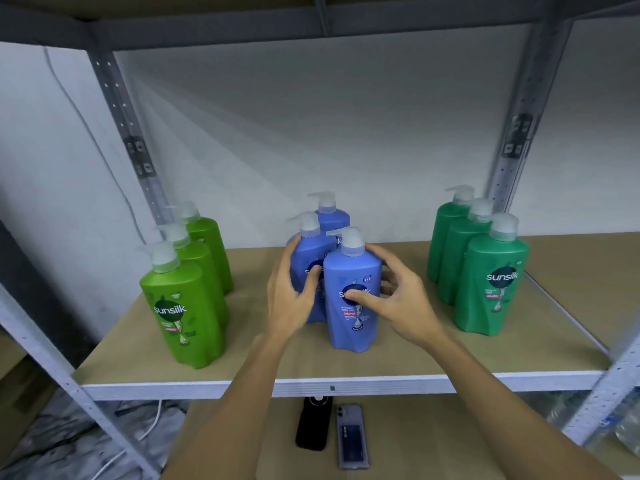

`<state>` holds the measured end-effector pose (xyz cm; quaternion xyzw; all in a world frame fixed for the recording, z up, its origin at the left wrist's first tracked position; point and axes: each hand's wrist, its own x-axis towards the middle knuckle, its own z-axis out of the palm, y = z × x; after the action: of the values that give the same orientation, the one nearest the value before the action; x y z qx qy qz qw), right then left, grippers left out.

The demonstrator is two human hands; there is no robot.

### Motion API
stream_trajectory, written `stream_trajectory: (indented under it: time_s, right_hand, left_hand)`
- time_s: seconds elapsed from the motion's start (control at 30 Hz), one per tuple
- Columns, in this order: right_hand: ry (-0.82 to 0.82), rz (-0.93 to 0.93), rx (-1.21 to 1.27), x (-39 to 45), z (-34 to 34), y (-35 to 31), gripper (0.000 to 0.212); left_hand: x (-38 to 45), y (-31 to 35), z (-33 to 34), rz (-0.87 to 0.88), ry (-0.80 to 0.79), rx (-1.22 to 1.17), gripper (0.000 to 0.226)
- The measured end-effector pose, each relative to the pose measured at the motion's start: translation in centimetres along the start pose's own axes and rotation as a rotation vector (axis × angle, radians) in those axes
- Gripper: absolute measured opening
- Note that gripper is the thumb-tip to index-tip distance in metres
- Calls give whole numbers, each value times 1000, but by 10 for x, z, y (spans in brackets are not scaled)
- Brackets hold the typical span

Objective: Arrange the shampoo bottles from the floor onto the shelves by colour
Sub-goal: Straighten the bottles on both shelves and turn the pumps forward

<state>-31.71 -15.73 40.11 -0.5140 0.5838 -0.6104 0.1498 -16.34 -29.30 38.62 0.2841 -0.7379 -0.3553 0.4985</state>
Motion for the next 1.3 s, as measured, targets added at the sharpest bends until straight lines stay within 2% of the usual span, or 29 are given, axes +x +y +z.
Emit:
stream_trajectory:
  time_s: [0.3, 0.7, 1.3]
  right_hand:
    - [3, 16, 26, 4, -12, 2, 76]
    - [-72, 49, 89, 10, -34, 6, 76]
    - [-118, 75, 98, 9, -34, 8, 76]
  left_hand:
    - [8, -1, -1, -72, -9, -218, 56]
    - [32, -12, 4, -18, -172, -256, 53]
    - [42, -9, 9, -49, -237, -362, 58]
